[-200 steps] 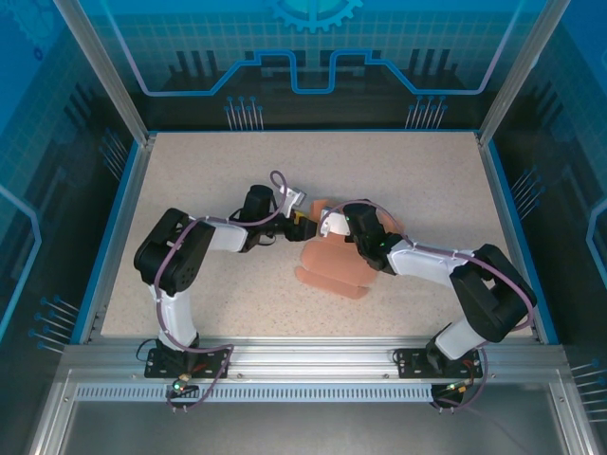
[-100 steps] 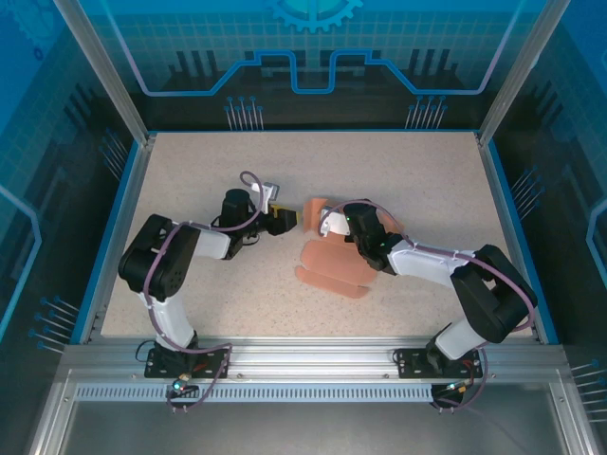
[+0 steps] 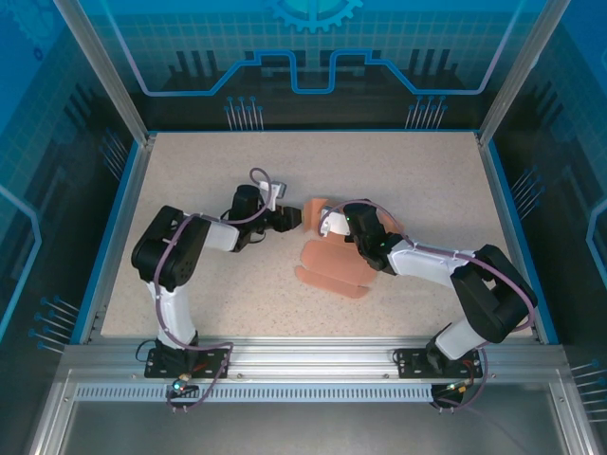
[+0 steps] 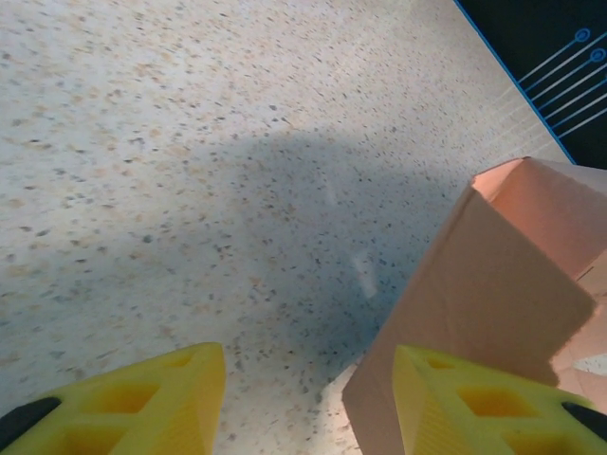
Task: Fold the paper box
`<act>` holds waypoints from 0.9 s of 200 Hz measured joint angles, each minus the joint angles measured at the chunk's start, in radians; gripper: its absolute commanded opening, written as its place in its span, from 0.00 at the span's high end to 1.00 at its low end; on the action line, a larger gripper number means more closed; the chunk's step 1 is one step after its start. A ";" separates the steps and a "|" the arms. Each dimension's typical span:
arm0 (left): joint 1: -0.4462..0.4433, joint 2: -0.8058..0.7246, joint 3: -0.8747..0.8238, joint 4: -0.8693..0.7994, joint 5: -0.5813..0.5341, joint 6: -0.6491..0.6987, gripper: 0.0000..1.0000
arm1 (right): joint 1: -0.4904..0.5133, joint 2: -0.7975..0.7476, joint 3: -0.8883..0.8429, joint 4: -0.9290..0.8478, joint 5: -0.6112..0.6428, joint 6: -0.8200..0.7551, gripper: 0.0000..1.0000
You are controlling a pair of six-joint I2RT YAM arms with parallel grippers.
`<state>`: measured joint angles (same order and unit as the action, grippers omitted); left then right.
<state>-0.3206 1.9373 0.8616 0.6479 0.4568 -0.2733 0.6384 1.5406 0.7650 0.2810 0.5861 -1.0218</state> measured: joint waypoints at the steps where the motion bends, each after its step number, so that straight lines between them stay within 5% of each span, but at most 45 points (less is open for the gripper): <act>1: -0.001 0.000 0.001 0.000 0.000 0.000 0.48 | 0.000 0.000 0.000 0.000 0.000 0.000 0.95; 180: -0.065 0.013 0.034 -0.026 0.149 0.084 0.41 | 0.000 -0.003 0.000 -0.019 -0.001 0.008 0.95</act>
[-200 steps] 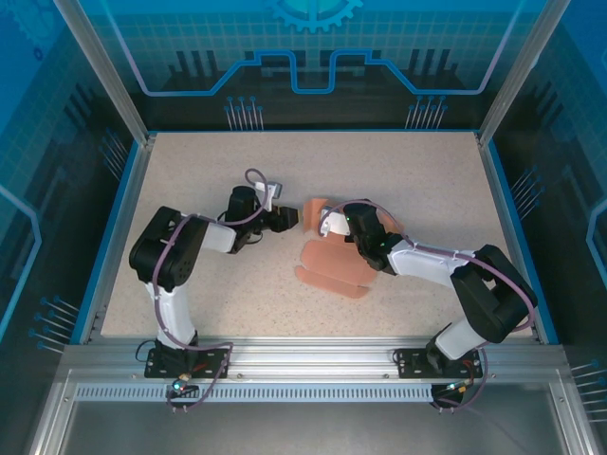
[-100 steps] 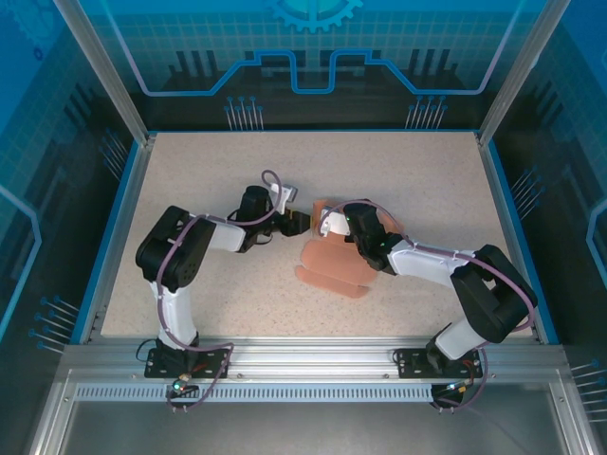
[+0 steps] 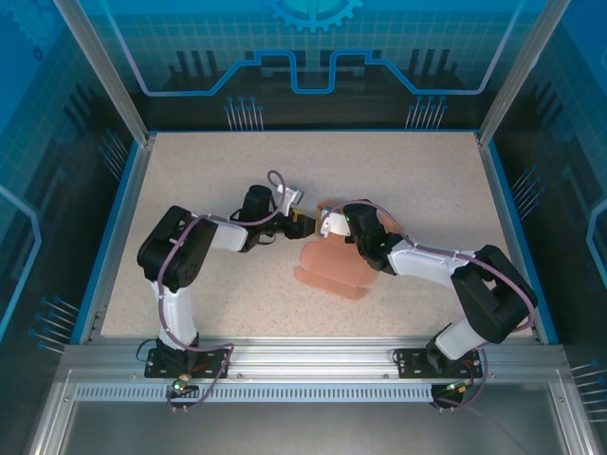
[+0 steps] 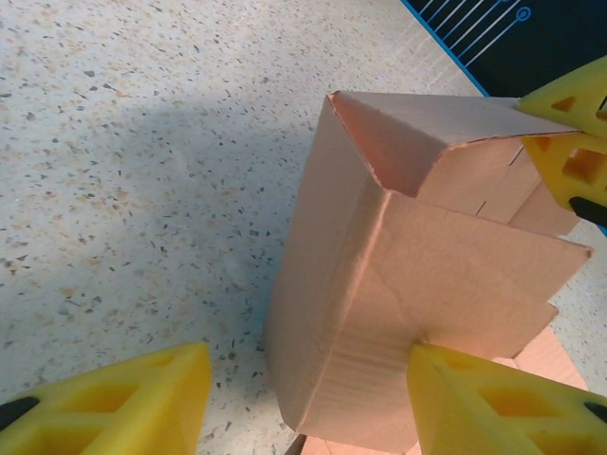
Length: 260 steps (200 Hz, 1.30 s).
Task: Fold the paper box
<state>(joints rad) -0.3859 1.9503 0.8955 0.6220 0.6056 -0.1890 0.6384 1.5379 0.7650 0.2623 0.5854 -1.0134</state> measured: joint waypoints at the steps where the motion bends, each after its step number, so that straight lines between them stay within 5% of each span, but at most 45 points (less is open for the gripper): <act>1: 0.000 0.000 0.000 0.000 0.001 0.001 0.41 | 0.000 0.000 0.000 0.000 0.000 0.000 0.95; 195: -0.047 0.038 0.066 -0.015 -0.022 0.008 0.30 | 0.000 -0.001 0.002 -0.011 -0.002 0.011 0.95; 260: -0.047 0.039 0.063 0.027 0.015 -0.002 0.38 | 0.000 -0.003 0.002 -0.016 -0.003 0.015 0.96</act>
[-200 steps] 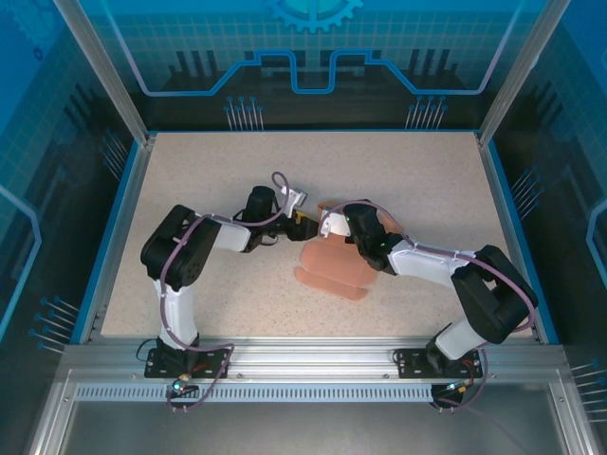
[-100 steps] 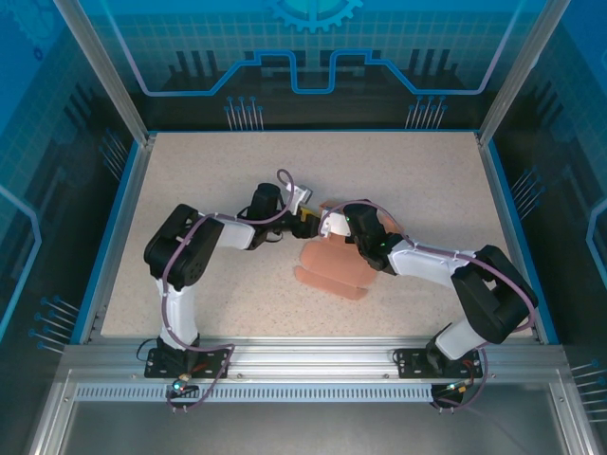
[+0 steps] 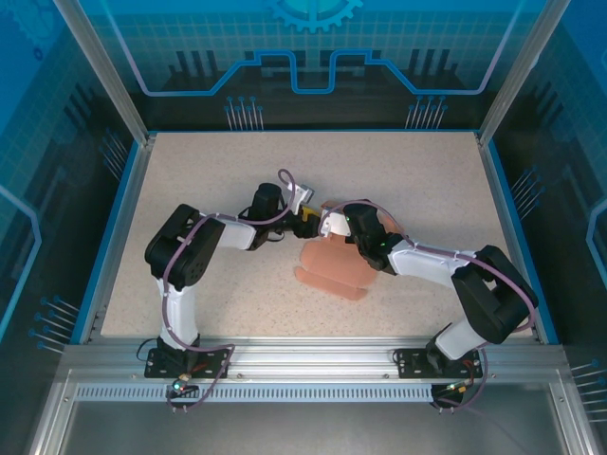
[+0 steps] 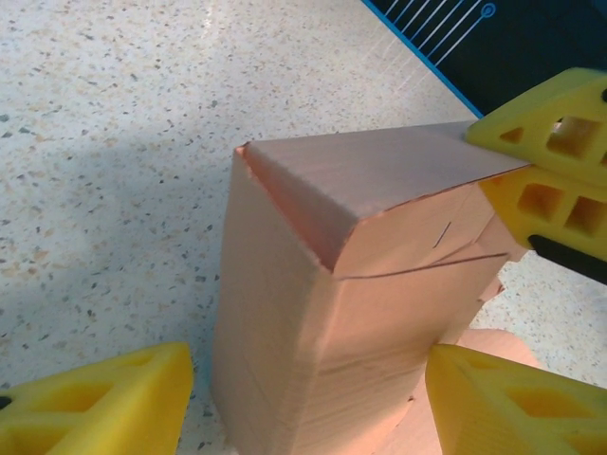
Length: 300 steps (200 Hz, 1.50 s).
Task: Fold the paper box
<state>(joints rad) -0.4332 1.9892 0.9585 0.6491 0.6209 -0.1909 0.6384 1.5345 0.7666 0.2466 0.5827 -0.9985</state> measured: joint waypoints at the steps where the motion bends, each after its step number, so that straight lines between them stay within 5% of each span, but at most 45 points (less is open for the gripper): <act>1: 0.000 0.000 0.000 0.002 0.002 -0.002 0.38 | 0.000 0.000 0.000 0.000 0.000 0.000 0.96; 42: 0.000 0.000 -0.013 0.033 0.032 -0.018 0.49 | 0.000 -0.005 0.001 -0.010 -0.008 0.009 0.96; 195: -0.004 0.000 -0.058 0.056 0.039 -0.039 0.63 | -0.003 -0.005 0.011 -0.029 -0.015 0.016 0.96; 300: -0.049 0.000 -0.057 0.045 -0.075 -0.043 0.45 | -0.005 -0.005 0.014 -0.045 -0.015 0.037 0.96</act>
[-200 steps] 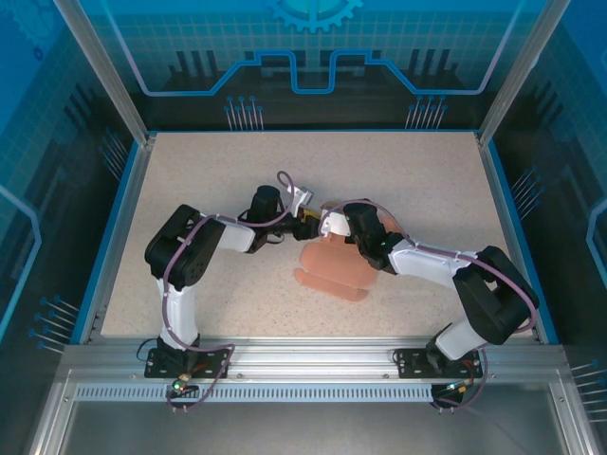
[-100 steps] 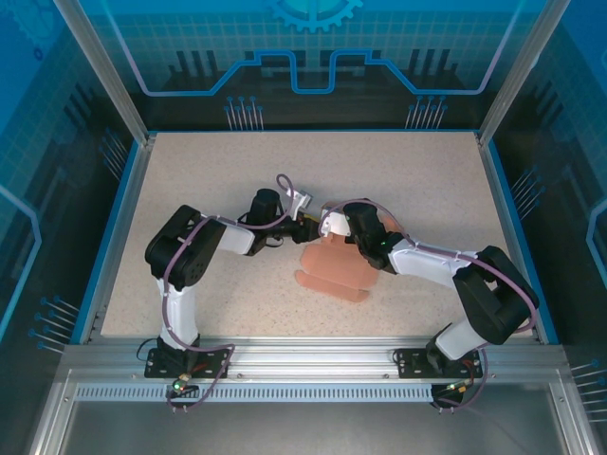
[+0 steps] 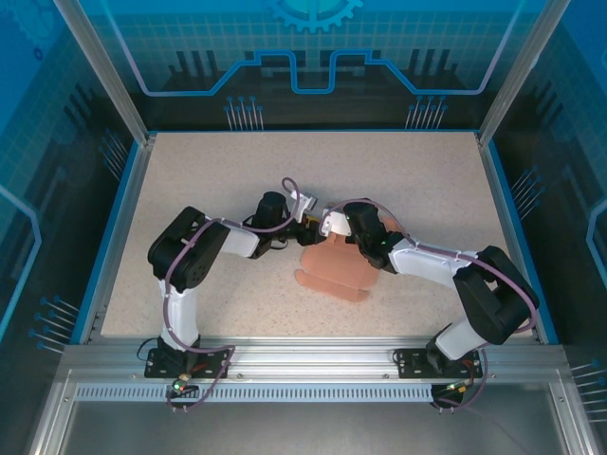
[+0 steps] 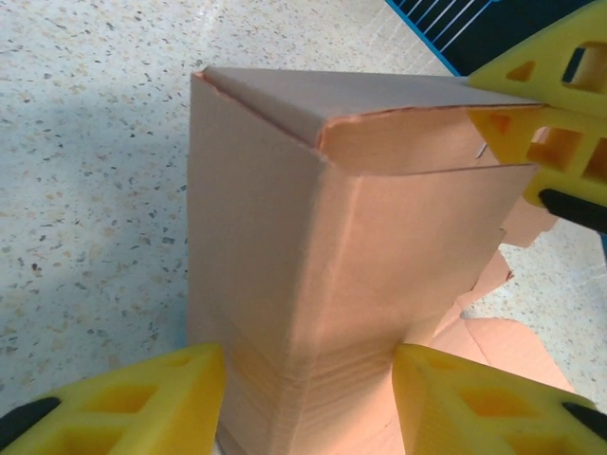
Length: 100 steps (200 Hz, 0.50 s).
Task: Fold the paper box
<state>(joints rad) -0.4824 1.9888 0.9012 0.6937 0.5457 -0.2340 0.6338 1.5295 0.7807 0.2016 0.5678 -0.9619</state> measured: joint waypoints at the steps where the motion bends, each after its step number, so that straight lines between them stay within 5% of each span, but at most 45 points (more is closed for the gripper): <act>1: 0.000 0.000 0.000 -0.001 -0.002 0.000 0.44 | 0.000 0.000 0.000 0.000 0.000 0.001 0.96; 100: -0.002 0.000 0.001 -0.006 -0.071 -0.010 0.22 | 0.000 -0.002 0.009 -0.003 -0.001 0.005 0.96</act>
<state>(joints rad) -0.4839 1.9888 0.9024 0.6872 0.4751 -0.2443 0.6338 1.5276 0.7895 0.1982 0.5671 -0.9565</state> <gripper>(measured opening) 0.754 0.048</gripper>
